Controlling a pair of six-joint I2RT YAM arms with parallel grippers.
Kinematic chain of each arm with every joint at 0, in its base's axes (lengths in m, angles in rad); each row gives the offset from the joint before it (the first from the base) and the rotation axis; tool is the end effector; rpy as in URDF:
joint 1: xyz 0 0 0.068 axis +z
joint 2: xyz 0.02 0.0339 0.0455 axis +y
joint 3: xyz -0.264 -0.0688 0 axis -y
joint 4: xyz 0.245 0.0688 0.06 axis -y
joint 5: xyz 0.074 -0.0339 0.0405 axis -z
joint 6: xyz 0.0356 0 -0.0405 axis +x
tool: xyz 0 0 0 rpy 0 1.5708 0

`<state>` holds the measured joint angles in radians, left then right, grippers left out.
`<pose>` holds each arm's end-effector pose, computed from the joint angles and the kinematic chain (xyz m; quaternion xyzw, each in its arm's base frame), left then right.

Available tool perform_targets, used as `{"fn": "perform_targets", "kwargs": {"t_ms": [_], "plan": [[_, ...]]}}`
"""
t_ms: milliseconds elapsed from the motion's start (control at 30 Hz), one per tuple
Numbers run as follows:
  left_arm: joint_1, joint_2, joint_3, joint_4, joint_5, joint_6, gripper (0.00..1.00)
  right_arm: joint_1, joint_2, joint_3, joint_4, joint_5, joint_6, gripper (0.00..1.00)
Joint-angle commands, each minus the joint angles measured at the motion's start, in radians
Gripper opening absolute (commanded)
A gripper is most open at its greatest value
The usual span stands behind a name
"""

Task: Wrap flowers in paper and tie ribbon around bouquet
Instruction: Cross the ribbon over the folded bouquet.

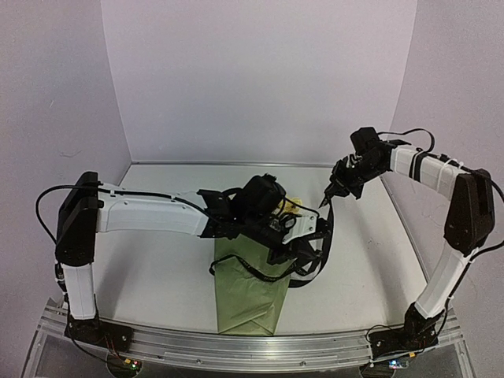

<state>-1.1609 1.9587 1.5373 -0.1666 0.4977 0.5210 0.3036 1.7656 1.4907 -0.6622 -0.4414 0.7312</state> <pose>0.1660 -0.4246 0.2540 0.7143 0.4831 -0.3500 0.3658 0.3639 0.1299 0.2782 0.1301 0.9205 0.3312 0.1613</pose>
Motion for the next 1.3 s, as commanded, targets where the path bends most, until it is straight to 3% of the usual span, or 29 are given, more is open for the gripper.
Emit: {"fn": "perform_targets", "kwargs": {"t_ms": [0, 267, 567, 633, 833, 1067, 1267], "plan": [[-0.069, 0.017, 0.04, 0.028, -0.068, 0.158, 0.01, 0.005, 0.063, 0.095, -0.063, -0.035, -0.027, 0.0], [-0.072, -0.113, -0.13, 0.488, -0.109, 0.121, 0.01, 0.006, 0.1, 0.093, -0.068, -0.054, -0.02, 0.0], [-0.051, -0.175, -0.224, 0.761, -0.116, 0.025, 0.0, 0.012, 0.106, 0.094, -0.08, -0.071, -0.022, 0.0], [-0.045, -0.181, -0.221, 0.774, -0.092, 0.01, 0.01, 0.015, 0.11, 0.094, -0.082, -0.071, -0.023, 0.0], [-0.036, -0.108, -0.154, 0.607, -0.01, 0.031, 0.01, 0.021, 0.112, 0.096, -0.085, -0.078, -0.024, 0.0], [-0.023, 0.109, -0.001, 0.342, 0.092, 0.043, 0.05, 0.043, 0.098, 0.116, -0.085, -0.107, -0.041, 0.0], [-0.013, 0.156, 0.003, 0.43, 0.052, -0.076, 0.11, 0.048, 0.099, 0.126, -0.089, -0.125, -0.045, 0.0]]}}
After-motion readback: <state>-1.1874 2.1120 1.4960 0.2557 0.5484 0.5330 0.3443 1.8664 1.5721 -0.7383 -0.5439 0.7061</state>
